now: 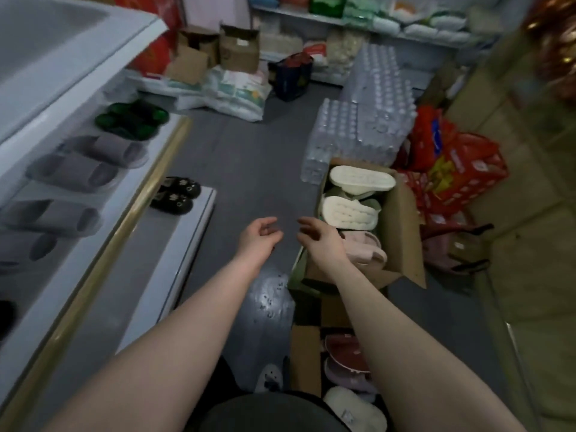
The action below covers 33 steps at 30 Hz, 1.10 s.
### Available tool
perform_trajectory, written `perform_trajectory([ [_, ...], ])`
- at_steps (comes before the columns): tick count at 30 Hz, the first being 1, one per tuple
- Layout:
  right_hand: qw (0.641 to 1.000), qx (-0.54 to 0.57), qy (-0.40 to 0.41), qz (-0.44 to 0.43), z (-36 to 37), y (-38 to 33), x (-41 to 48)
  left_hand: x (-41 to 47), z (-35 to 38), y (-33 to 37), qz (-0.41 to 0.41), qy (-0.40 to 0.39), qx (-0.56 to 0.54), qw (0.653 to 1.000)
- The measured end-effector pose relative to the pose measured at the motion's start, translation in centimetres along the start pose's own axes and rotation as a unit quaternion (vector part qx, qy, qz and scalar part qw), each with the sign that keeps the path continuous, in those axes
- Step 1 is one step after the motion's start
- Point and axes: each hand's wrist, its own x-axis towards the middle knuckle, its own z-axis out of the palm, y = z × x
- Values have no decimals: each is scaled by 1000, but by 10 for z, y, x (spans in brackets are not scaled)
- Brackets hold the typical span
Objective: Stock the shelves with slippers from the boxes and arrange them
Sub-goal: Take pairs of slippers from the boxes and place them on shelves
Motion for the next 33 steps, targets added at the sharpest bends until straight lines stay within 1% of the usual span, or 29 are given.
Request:
perform_trajectory([
  [6, 993, 20, 73, 90, -51, 39, 28, 54, 63, 5, -26, -101, 43, 994],
  [12, 969, 34, 145, 196, -74, 64, 78, 128, 106, 15, -40, -174, 101, 979],
  [15, 949, 66, 184, 247, -77, 64, 112, 175, 119, 28, -34, -210, 142, 967],
  [18, 932, 92, 194, 293, -73, 63, 146, 217, 124, 48, -35, -233, 164, 958],
  [21, 911, 130, 208, 331, -64, 62, 180, 257, 125, 64, -25, -268, 208, 940],
  [24, 877, 182, 244, 371, -59, 63, 207, 293, 131, 72, -13, -291, 238, 927],
  [28, 846, 210, 261, 415, -55, 65, 225, 318, 145, 72, -25, -317, 273, 908],
  [33, 814, 229, 262, 465, -54, 81, 253, 332, 172, 60, -43, -373, 335, 864],
])
